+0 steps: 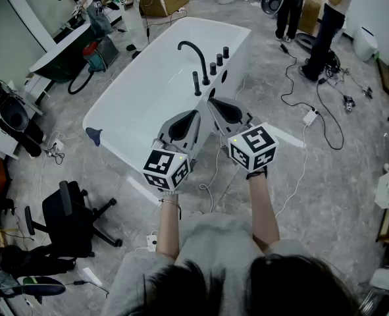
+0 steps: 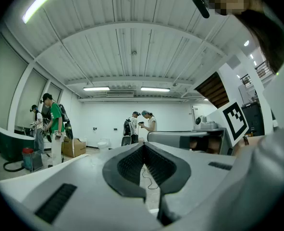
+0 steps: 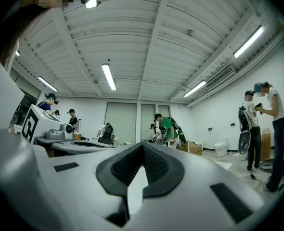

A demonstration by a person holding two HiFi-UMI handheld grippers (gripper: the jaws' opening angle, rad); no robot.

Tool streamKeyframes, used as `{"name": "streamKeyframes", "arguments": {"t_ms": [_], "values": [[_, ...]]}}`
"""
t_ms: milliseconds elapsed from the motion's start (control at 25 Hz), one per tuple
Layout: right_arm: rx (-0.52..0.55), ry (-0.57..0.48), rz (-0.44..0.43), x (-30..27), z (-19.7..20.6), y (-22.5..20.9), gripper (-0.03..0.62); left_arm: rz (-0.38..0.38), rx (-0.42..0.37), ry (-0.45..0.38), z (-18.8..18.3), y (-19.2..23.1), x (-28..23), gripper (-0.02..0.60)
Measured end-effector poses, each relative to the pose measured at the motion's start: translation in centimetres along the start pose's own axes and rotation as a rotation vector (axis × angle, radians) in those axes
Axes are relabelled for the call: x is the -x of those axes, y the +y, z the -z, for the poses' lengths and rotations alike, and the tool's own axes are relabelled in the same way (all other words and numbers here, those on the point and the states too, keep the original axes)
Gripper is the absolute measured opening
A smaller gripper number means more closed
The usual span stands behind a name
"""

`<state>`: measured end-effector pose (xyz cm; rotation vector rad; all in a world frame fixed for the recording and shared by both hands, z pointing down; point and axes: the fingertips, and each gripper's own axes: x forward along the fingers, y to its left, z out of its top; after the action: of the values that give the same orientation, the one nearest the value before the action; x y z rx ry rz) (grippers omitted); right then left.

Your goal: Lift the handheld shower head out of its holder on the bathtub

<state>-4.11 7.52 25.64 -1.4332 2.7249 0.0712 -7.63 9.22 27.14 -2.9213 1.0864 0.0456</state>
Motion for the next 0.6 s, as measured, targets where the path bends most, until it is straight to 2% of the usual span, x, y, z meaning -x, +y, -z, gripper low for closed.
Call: {"name": "streamKeyframes", "arguments": {"t_ms": [320, 600], "values": [[-0.011, -0.003, -0.015, 2.0, -0.1, -1.2, -0.002, 0.0, 0.001, 0.009, 0.3, -2.7, -0.8, 0.005], [-0.018, 0.009, -0.055, 2.2, 0.3, -0.7, -0.002, -0.038, 0.009, 0.029, 0.8, -3.4, -0.3, 0.005]]}}
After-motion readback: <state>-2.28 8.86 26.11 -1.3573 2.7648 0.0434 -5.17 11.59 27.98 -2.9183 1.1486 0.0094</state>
